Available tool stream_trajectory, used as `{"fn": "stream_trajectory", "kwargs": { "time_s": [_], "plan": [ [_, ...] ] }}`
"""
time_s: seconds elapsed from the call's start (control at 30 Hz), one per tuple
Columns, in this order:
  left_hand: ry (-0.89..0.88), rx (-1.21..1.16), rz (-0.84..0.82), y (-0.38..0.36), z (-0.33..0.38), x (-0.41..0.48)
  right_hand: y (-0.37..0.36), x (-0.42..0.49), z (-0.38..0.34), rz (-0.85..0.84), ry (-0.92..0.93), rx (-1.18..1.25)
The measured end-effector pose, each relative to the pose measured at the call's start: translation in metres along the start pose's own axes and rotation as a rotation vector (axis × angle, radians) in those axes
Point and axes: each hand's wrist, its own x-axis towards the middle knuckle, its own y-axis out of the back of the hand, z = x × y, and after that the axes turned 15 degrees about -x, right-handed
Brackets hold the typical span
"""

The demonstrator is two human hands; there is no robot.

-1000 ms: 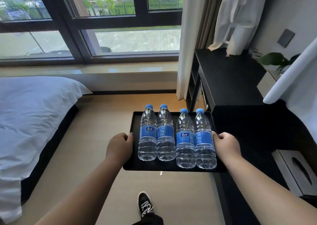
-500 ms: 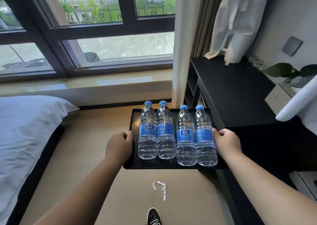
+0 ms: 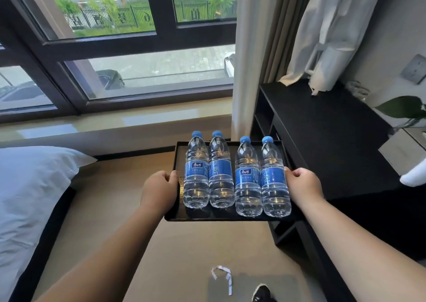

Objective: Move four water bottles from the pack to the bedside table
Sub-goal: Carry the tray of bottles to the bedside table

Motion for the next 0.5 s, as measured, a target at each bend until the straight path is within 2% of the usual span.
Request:
{"fn": "stream_trajectory", "kwargs": {
  "time_s": [0.23, 0.5],
  "plan": [
    [-0.002, 0.045, -0.007, -0.025, 0.018, 0.066, -0.01, 0.065, -0.031, 0.019, 0.019, 0.007],
    [0.027, -0.016, -0.036, -0.072, 0.068, 0.148, -0.001, 0.17, -0.06, 0.018, 0.034, -0.01]
  ]
}}
